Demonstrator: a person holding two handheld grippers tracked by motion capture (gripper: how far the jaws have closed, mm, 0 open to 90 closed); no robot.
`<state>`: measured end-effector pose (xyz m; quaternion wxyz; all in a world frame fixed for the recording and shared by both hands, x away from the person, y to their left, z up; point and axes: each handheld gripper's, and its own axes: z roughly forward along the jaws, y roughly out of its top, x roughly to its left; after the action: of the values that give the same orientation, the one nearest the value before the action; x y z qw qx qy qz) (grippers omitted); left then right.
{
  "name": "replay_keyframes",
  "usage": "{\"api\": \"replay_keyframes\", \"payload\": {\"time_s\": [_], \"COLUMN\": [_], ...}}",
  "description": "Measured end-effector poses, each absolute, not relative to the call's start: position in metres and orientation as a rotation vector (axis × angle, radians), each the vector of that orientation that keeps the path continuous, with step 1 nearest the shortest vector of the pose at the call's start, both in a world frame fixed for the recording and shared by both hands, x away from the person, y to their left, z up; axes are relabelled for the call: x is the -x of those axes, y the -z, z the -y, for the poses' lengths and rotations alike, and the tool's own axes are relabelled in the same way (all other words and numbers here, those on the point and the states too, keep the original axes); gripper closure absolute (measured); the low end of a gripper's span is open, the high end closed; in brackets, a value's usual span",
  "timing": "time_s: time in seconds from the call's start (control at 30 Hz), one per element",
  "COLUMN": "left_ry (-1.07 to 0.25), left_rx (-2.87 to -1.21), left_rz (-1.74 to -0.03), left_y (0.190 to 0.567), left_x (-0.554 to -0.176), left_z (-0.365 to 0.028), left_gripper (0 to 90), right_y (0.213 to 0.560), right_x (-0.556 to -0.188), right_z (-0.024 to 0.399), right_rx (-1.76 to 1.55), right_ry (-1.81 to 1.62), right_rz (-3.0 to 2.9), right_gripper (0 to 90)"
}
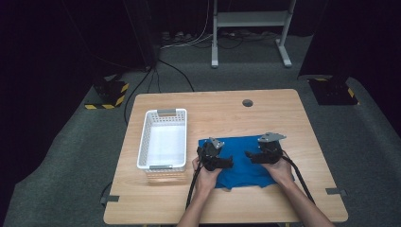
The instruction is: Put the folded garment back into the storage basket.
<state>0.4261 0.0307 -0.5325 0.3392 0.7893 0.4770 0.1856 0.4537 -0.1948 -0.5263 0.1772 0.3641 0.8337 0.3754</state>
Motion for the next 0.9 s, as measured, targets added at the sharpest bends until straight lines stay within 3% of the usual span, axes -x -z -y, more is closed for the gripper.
{"api": "replay_keyframes", "payload": {"time_s": [0.43, 0.63, 0.73, 0.9], "left_ry": [-0.521, -0.519, -0.522, -0.511], "left_rx": [-2.054, -2.048, -2.104, -2.058], "left_rz": [-1.227, -1.188, -1.224, -1.214], "left_y": [0.537, 0.528, 0.536, 0.541], "left_x": [-0.420, -0.424, -0.428, -0.426], "left_z": [-0.044, -0.030, -0.029, -0.047], "left_gripper": [6.5, 5.5, 5.6, 6.7], "right_y": [0.535, 0.518, 0.524, 0.537], "right_x": [-0.460, -0.452, -0.457, -0.463], "right_z": [0.218, 0.203, 0.191, 0.195], "right_rx": [-1.097, -1.020, -1.009, -1.064], "right_ry": [-0.973, -1.106, -1.071, -1.026], "right_rz": [-2.361, -2.271, -2.336, -2.393], "right_gripper": [17.1, 20.6, 20.0, 18.3]}}
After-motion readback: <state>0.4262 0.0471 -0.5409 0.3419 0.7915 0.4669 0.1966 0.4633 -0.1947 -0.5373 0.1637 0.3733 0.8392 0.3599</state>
